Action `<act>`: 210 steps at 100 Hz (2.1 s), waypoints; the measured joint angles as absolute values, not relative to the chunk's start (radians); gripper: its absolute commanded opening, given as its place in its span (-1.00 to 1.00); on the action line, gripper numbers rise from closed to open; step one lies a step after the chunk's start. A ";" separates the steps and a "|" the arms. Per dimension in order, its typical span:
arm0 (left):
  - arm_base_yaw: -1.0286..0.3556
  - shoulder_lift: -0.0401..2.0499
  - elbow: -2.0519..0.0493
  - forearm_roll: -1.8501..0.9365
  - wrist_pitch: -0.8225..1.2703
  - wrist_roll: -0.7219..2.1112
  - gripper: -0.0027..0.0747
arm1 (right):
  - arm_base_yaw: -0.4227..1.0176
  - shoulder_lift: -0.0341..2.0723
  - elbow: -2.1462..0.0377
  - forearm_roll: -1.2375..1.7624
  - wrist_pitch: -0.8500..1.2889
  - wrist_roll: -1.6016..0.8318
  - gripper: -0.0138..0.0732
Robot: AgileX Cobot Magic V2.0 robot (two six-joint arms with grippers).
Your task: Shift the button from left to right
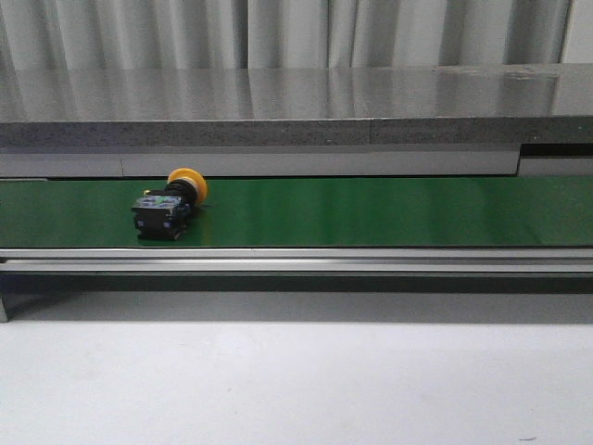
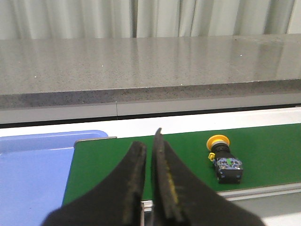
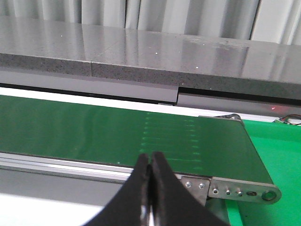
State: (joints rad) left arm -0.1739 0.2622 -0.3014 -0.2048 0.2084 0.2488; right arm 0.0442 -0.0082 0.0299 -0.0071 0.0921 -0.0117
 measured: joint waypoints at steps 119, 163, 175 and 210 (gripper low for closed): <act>-0.174 0.262 -0.301 -0.205 0.207 0.249 -0.92 | 0.044 0.286 -0.415 0.014 0.407 -0.012 -0.84; -0.174 0.262 -0.301 -0.205 0.207 0.249 -0.92 | 0.044 0.845 -0.803 0.068 0.660 -0.010 -0.84; -0.174 0.262 -0.301 -0.205 0.207 0.249 -0.92 | 0.044 0.946 -0.834 0.093 0.667 -0.010 -0.84; -0.174 0.262 -0.301 -0.205 0.207 0.249 -0.92 | 0.044 1.031 -0.840 0.111 0.691 -0.010 -0.33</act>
